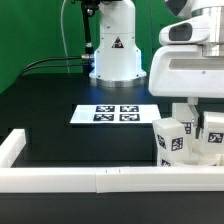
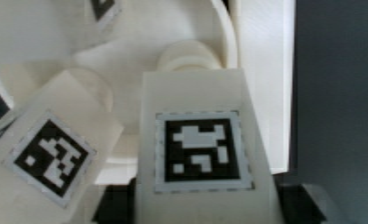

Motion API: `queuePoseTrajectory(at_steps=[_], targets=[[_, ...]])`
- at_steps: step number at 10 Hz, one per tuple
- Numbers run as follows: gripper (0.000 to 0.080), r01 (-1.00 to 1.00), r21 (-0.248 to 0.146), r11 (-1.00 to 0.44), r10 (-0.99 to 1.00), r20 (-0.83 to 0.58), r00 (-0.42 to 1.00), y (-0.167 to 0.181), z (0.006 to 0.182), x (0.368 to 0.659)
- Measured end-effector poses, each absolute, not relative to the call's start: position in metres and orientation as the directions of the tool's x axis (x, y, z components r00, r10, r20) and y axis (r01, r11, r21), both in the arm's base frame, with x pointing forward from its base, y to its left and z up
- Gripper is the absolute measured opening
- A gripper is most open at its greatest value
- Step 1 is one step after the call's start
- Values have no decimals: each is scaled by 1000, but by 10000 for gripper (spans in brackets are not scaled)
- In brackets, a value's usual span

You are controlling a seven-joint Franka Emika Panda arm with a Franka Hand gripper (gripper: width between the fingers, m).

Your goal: Assemble stool

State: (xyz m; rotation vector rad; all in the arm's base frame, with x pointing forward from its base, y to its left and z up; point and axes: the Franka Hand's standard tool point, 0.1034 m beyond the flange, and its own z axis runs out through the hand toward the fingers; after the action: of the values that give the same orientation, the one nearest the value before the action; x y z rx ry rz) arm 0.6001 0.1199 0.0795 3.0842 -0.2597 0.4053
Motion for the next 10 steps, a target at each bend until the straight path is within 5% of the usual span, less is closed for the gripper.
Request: queuePoseTrajectory(at_steps=[1,3,5,8,10], targets=[[334,-167,-2,-986,-162,258,952,120,79,600],[597,-169,6,-986,-163,232,959,118,79,599],[639,-214,-16,-977,-213,203,956,119,82,601],[649,-260,16,-965,-260,22,965,116,83,606],[649,-282,15,-959,-282,27,959,116,83,607]])
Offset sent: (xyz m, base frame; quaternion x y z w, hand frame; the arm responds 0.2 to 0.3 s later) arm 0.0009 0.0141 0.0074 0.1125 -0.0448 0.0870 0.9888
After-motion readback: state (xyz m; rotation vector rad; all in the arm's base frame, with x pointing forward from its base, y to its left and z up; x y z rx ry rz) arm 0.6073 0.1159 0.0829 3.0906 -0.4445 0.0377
